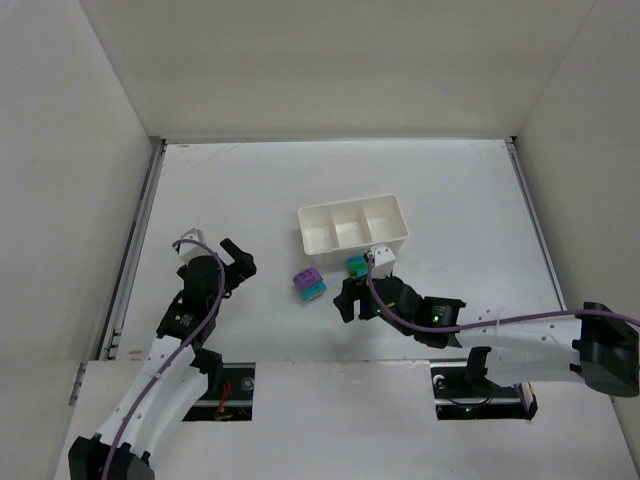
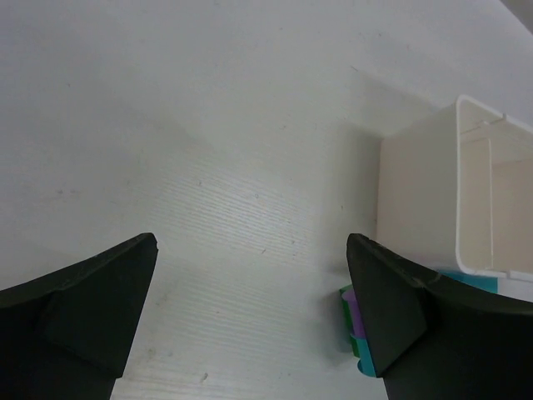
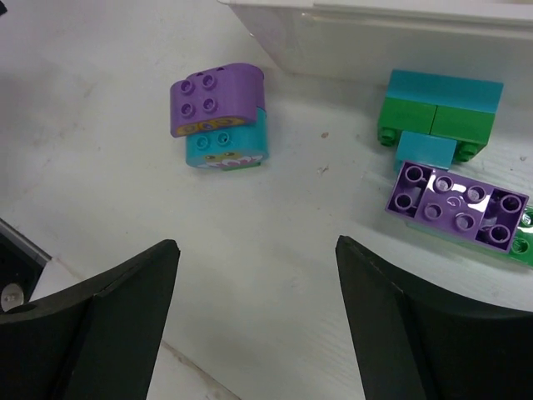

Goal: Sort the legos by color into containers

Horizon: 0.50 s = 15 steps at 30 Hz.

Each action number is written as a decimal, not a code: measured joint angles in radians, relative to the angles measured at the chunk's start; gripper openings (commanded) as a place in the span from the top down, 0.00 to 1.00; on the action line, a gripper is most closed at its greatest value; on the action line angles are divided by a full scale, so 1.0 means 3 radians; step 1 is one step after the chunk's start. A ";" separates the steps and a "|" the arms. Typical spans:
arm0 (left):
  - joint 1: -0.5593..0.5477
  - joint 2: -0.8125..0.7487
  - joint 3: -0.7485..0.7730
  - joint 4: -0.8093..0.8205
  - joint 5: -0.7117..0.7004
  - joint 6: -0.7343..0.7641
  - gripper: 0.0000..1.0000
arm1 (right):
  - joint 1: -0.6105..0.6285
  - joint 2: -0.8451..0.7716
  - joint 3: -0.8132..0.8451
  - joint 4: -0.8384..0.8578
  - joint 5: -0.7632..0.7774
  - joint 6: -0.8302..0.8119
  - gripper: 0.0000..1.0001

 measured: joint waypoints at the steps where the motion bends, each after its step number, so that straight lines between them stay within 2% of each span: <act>1: 0.0036 0.0047 0.0013 0.0009 0.0010 -0.0019 0.00 | 0.0000 0.0000 0.0000 0.0017 0.0000 -0.0001 0.19; 3: 0.0120 0.0136 0.0028 0.0043 0.0029 -0.0057 0.00 | 0.0000 0.0000 0.0000 0.0036 0.0000 -0.0010 0.27; 7: 0.0264 0.0192 0.0028 0.0113 0.0062 -0.0175 0.00 | 0.0000 0.0001 0.0000 0.0079 -0.0018 -0.0084 0.65; 9: 0.0298 0.0150 0.0027 0.0188 0.0057 -0.0290 0.00 | 0.0000 0.0020 0.0009 0.0088 -0.0027 -0.0126 0.69; 11: 0.0309 0.0055 -0.0004 0.0303 0.0037 -0.0460 0.00 | 0.0000 0.0079 0.0042 0.0093 -0.0033 -0.0149 0.66; 12: 0.0310 -0.0011 -0.0041 0.0357 0.0005 -0.0559 0.00 | 0.0000 0.0121 0.0066 0.0095 -0.0037 -0.0168 0.60; 15: 0.0308 -0.0108 -0.0136 0.0430 -0.0145 -0.0762 0.00 | 0.0000 0.0287 0.0160 0.0102 -0.0036 -0.0221 0.20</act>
